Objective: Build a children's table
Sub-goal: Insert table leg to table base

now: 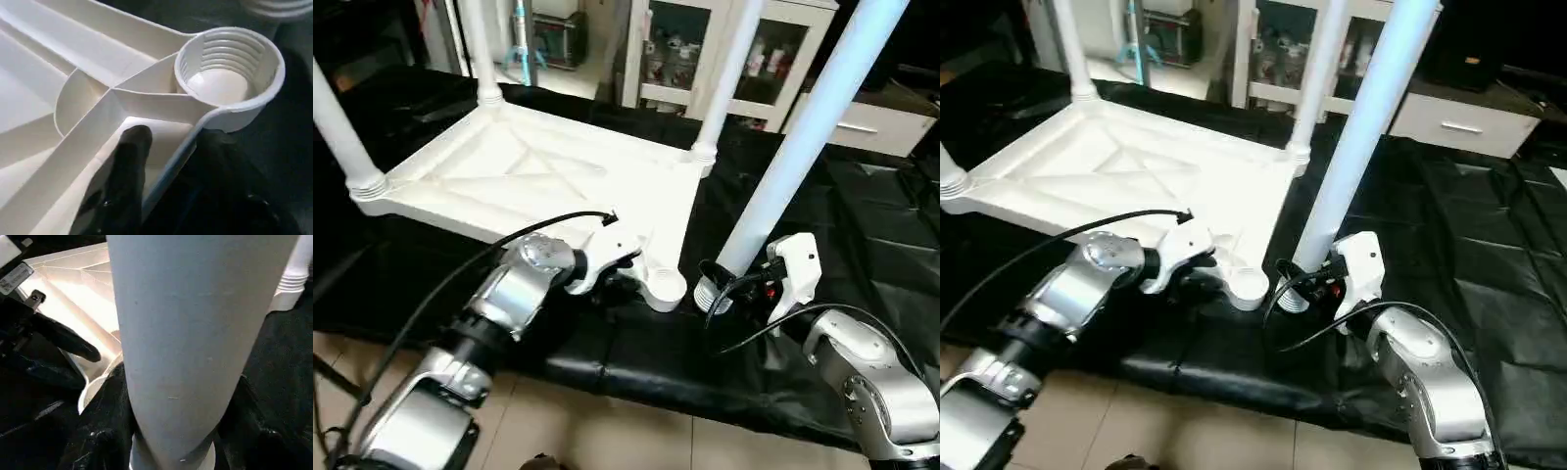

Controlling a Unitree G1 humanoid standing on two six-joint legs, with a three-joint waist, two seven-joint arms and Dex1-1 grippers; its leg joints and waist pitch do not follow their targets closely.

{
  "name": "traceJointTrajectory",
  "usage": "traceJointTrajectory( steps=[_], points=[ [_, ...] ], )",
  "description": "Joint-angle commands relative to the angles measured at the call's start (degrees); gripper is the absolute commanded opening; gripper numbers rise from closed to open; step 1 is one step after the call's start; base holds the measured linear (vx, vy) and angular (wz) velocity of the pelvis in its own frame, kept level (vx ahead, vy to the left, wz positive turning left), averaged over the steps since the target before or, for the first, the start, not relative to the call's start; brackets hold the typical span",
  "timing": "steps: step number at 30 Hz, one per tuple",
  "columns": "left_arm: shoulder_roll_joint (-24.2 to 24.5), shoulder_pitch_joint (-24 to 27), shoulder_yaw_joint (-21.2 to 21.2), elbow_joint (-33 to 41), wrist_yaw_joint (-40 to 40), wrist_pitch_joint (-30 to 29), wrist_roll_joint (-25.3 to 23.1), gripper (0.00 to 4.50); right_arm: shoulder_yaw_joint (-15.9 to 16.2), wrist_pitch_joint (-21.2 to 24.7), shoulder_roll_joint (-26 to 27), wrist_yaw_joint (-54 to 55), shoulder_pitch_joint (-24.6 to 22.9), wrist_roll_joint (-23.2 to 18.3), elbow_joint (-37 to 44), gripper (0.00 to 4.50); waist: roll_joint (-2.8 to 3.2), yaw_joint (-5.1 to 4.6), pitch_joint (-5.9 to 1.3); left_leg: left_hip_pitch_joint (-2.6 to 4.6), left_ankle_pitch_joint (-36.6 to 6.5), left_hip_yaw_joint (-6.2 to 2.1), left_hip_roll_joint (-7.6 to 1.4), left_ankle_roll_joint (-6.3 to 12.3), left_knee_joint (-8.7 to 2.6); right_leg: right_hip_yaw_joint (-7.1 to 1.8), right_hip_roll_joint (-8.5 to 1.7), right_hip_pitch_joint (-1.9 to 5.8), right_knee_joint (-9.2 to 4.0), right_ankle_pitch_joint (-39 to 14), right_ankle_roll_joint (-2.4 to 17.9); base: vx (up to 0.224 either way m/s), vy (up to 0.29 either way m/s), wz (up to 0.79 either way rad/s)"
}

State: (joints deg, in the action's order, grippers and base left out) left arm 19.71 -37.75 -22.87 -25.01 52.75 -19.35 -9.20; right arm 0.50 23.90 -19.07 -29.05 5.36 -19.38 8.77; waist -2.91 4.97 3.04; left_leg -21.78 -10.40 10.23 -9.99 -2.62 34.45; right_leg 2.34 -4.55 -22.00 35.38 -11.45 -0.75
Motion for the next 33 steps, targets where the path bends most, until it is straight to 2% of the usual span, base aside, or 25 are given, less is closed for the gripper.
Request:
traceJointTrajectory(
  steps=[1,3,5,7,8,9,10,12,13,15,17,19,20,21,22,23,24,25,26,27,28,29,30,32,33],
  points=[
    [2.2,1.1,0.7,-0.8,-0.8,-0.5,-1.8,1.65,-0.9,-0.9,-0.2,0.2,0.8,0.2,0.6,1.85,0.30,0.25,-3.42,0.97,-13.1,-1.50,-3.18,-0.93,-5.21,-2.06,-4.16,2.09,-3.84,-6.9,11.9,0.000,0.000,0.00],
    [2.6,1.5,1.6,-0.1,-0.8,0.7,-1.0,1.49,-1.3,-1.0,0.0,0.4,1.0,-0.1,0.4,1.85,0.15,0.13,-3.38,0.98,-13.7,-1.52,-3.20,-1.00,-5.25,-2.08,-4.32,2.08,-4.00,-8.5,11.5,0.000,0.000,0.00],
    [0.3,1.9,5.6,2.0,-1.9,2.8,3.0,1.49,-1.5,-1.0,0.4,0.6,1.4,-0.3,0.4,1.85,0.19,0.06,-3.35,1.21,-14.3,-1.40,-3.20,-1.07,-5.21,-2.13,-4.30,1.89,-4.20,-9.6,11.5,0.000,0.000,0.00],
    [-1.6,2.6,8.5,5.2,-3.7,1.8,6.1,1.49,-1.7,-0.9,0.8,0.9,1.4,-0.6,0.7,1.85,0.70,0.21,-3.38,1.52,-14.7,-1.31,-3.39,-1.26,-5.13,-2.17,-4.21,1.63,-4.12,-8.2,12.8,0.000,0.000,0.00],
    [-2.0,3.1,9.2,6.5,-4.7,1.4,6.7,1.49,-1.7,-0.8,1.0,1.0,1.4,-0.7,0.9,1.85,0.60,0.29,-3.40,1.55,-14.5,-1.30,-3.40,-1.16,-5.11,-2.16,-4.16,1.62,-4.08,-7.7,12.9,0.000,0.000,0.00],
    [-2.0,3.1,9.2,6.5,-4.7,1.4,6.7,1.49,-1.7,-0.8,1.0,1.0,1.4,-0.7,0.9,1.85,0.84,0.34,-3.37,1.47,-14.5,-1.29,-3.33,-1.15,-5.17,-2.17,-4.02,1.63,-4.04,-7.0,13.1,0.000,0.000,0.00],
    [-4.1,5.5,12.6,11.0,-9.2,0.0,8.6,1.49,-2.1,-0.7,1.3,1.6,1.0,-1.0,1.9,1.85,1.94,0.49,-3.47,1.63,-14.5,-1.37,-3.40,-1.52,-5.08,-2.18,-4.07,1.64,-3.69,-5.8,13.4,0.000,0.000,0.00],
    [-6.5,8.8,17.3,16.3,-12.9,-1.4,12.0,1.49,-2.6,-0.8,1.9,2.7,0.4,-1.2,3.2,1.85,1.50,0.31,-3.46,1.35,-13.5,-1.30,-3.43,-0.96,-5.02,-2.09,-3.92,1.96,-3.68,-2.8,14.2,0.000,0.000,0.00],
    [-7.0,10.4,18.8,18.4,-15.5,-0.4,11.8,1.49,-2.9,-0.7,2.4,3.6,0.1,-1.2,3.8,1.85,1.40,0.36,-3.58,1.49,-13.0,-1.16,-3.48,-0.69,-4.89,-2.13,-3.95,1.93,-3.59,-2.1,14.5,0.000,0.000,0.00],
    [-8.6,13.4,22.0,22.1,-20.3,-0.7,11.7,1.49,-3.7,-0.7,3.8,5.7,-0.5,-1.4,4.7,1.85,1.30,0.17,-3.53,1.05,-11.8,-1.17,-3.45,0.32,-4.86,-2.15,-3.88,2.15,-3.62,-2.3,13.8,0.000,0.000,0.00],
    [-10.5,17.6,25.2,27.2,-23.6,-1.7,12.6,1.49,-4.3,-0.5,5.5,8.1,-1.2,-1.4,5.4,1.85,1.25,0.07,-3.39,1.16,-13.1,-1.17,-3.33,0.19,-5.00,-2.12,-3.74,1.97,-4.08,-6.1,12.5,0.000,0.000,0.00],
    [-10.5,20.1,25.7,29.9,-24.1,-2.1,12.6,1.49,-4.3,-0.6,6.2,8.9,-1.6,-1.1,5.4,1.85,0.68,0.03,-3.18,1.26,-14.9,-1.22,-3.39,-0.21,-5.19,-2.15,-3.78,1.64,-4.53,-11.4,10.8,0.000,0.000,0.00],
    [-10.9,22.6,26.0,32.2,-25.2,-2.9,12.4,1.49,-4.4,-0.5,6.9,9.6,-1.6,-1.1,5.2,1.85,-0.07,-0.19,-3.02,1.28,-16.5,-1.16,-3.43,-0.31,-5.36,-2.12,-3.73,1.66,-4.85,-13.9,10.1,0.000,0.000,0.00],
    [-11.2,23.4,26.2,32.9,-25.9,-3.4,12.4,1.49,-4.5,-0.4,7.3,9.9,-1.6,-1.3,5.1,1.85,0.67,-0.30,-2.55,2.15,-23.5,-1.40,-3.48,-1.58,-5.71,-1.96,-3.71,1.31,-5.51,-22.5,8.3,0.000,0.000,0.00],
    [-11.7,24.0,26.6,33.2,-26.4,-3.4,12.7,1.49,-4.4,-0.4,7.4,10.0,-1.4,-1.2,4.8,1.85,0.77,-0.62,-2.35,3.29,-30.0,-1.60,-3.26,-2.63,-5.67,-1.60,-3.36,0.88,-6.49,-29.5,6.4,0.000,0.000,0.00],
    [-11.9,24.4,26.7,33.4,-26.7,-3.4,12.8,1.49,-4.4,-0.4,7.5,10.1,-1.2,-1.1,4.7,1.85,0.25,-0.83,-2.22,3.72,-32.4,-1.64,-3.21,-2.71,-5.71,-1.29,-3.11,0.85,-6.90,-32.1,5.6,0.000,0.000,0.00],
    [-12.5,25.5,26.9,34.2,-27.8,-3.3,13.0,1.49,-4.0,-0.3,7.5,10.0,-0.8,-1.0,4.4,1.85,0.58,-0.83,-1.99,5.22,-37.1,-1.69,-2.95,-2.62,-5.45,-0.66,-2.71,0.40,-7.86,-36.5,4.7,0.000,0.000,0.00],
    [-13.3,26.4,27.2,35.1,-29.0,-3.2,13.3,1.49,-3.6,-0.3,7.5,9.8,-0.4,-0.8,4.2,1.85,0.75,-1.27,-1.42,6.12,-40.7,-1.98,-2.93,-2.36,-5.56,0.39,-2.21,0.69,-8.54,-39.3,4.0,0.000,0.000,0.00],
    [-13.9,27.2,27.5,35.9,-30.4,-3.1,13.3,1.49,-3.3,-0.2,7.4,9.7,-0.1,-0.6,4.1,1.85,0.34,-1.65,-1.15,6.48,-42.1,-2.07,-2.83,-2.31,-5.56,1.04,-1.96,0.96,-9.06,-40.5,3.4,0.000,0.000,0.00],
    [-14.7,28.1,27.9,36.7,-31.8,-3.4,13.4,1.49,-3.1,-0.1,7.4,9.6,0.2,-0.6,4.0,1.85,1.02,-2.04,-0.98,7.22,-44.9,-2.54,-3.14,-2.92,-5.81,1.98,-1.86,1.46,-9.20,-39.2,3.2,0.000,0.000,0.00],
    [-15.4,28.6,28.4,37.2,-32.9,-3.5,13.2,1.49,-3.0,0.0,7.3,9.5,0.4,-0.6,3.9,1.85,0.62,-3.04,-0.98,6.25,-46.0,-3.07,-3.48,-3.22,-6.72,2.56,-1.88,3.18,-8.64,-36.7,2.6,0.074,0.048,-0.20],
    [-15.6,28.7,28.5,37.5,-33.3,-3.7,13.3,1.49,-3.0,0.0,7.3,9.5,0.4,-0.5,3.9,1.85,1.17,-2.89,-1.00,6.35,-46.7,-3.13,-3.49,-3.58,-6.94,2.57,-1.98,3.48,-8.54,-36.2,2.6,0.052,0.036,-0.15],
    [-15.9,28.8,28.7,37.9,-33.7,-4.0,13.6,1.49,-3.0,0.1,7.2,9.4,0.5,-0.5,3.8,1.85,0.82,-3.63,-1.19,6.83,-46.6,-2.98,-3.32,-3.48,-6.95,2.56,-2.32,3.69,-8.58,-34.7,3.2,0.067,0.024,-0.13],
    [-16.0,28.9,28.7,38.2,-33.8,-4.3,13.7,1.49,-2.9,0.0,7.2,9.4,0.6,-0.5,3.6,1.85,0.35,-3.91,-1.86,5.48,-40.2,-2.39,-2.67,-2.05,-6.64,1.81,-3.50,5.14,-8.97,-33.1,4.4,0.088,0.017,-0.13],
    [-15.9,28.8,28.5,38.3,-34.0,-4.2,13.2,1.49,-2.8,0.0,7.2,9.4,0.6,-0.4,3.5,1.85,0.24,-3.30,-2.09,3.91,-33.5,-1.70,-2.21,-0.58,-6.48,1.11,-4.07,6.47,-9.31,-34.1,4.4,0.095,0.014,-0.14]
  ],
)
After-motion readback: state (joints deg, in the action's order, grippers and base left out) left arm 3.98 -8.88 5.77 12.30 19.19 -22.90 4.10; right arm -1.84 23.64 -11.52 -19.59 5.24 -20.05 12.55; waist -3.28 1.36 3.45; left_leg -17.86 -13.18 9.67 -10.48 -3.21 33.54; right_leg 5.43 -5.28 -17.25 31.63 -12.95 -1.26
